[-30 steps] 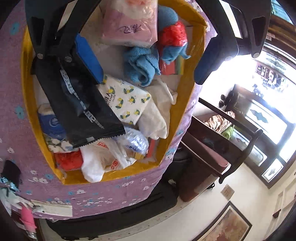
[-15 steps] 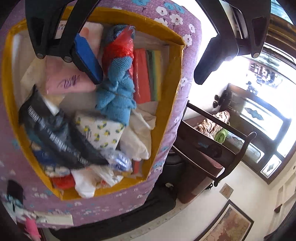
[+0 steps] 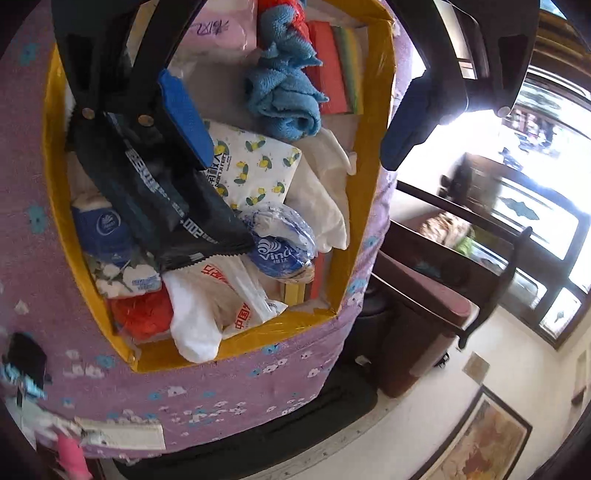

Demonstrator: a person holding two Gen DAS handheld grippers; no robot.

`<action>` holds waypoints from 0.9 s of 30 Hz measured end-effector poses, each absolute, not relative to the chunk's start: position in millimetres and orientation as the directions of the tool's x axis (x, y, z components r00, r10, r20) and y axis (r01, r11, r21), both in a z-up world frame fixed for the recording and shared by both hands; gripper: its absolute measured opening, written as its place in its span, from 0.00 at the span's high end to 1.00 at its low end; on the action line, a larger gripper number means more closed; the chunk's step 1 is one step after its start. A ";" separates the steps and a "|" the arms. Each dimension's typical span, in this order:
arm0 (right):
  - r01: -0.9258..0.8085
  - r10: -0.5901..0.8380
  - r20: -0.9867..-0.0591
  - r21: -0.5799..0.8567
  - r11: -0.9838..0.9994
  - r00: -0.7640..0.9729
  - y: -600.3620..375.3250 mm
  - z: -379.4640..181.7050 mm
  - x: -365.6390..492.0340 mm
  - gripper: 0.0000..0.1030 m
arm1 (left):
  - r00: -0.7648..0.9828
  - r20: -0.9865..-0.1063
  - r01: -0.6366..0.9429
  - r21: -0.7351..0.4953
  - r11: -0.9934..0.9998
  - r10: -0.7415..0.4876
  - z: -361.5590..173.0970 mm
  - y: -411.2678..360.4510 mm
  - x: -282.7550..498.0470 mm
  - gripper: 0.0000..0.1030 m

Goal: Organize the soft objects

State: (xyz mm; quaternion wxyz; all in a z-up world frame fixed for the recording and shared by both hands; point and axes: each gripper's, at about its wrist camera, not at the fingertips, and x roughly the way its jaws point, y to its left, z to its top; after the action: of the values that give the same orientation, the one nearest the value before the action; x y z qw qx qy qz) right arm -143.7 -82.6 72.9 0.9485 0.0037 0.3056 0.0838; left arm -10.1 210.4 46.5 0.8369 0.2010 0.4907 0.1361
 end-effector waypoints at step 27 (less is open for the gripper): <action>0.030 -0.038 -0.527 -0.025 0.999 0.849 -104.5 63.5 -27.5 0.05 | 0.472 -0.633 -0.246 0.573 0.781 0.614 76.5 274.2 36.6 0.10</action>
State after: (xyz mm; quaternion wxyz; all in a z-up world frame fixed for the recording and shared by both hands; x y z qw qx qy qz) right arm -27.5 -104.5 63.5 0.9615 -0.0077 0.2740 -0.0178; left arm 36.6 274.2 76.5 0.8327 0.2066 0.4442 0.2582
